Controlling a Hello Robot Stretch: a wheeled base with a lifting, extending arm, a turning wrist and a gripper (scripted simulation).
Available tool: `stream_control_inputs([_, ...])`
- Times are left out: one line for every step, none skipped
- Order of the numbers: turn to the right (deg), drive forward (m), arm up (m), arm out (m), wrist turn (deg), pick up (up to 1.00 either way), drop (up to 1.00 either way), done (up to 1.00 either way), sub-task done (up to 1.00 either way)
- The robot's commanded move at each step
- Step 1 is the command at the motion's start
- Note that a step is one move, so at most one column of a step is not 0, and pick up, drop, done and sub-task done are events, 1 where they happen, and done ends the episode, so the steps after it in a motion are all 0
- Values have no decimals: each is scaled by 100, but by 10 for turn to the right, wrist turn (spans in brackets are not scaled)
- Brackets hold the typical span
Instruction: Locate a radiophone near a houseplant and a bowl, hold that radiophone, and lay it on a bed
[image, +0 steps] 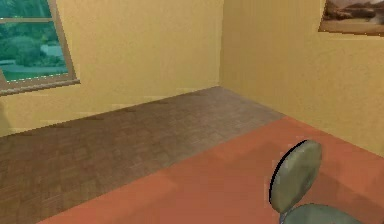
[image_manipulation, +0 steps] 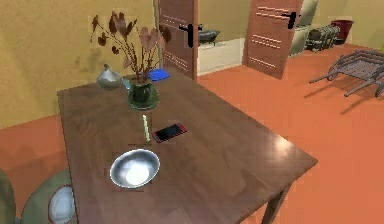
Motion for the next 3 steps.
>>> stream_control_inputs([0, 0, 34, 0, 0, 0, 0, 0, 0])
stream_control_inputs([0, 0, 0, 50, 0, 0, 0, 0, 0])
stream_control_inputs([0, 0, 0, 0, 450, 0, 0, 0, 0])
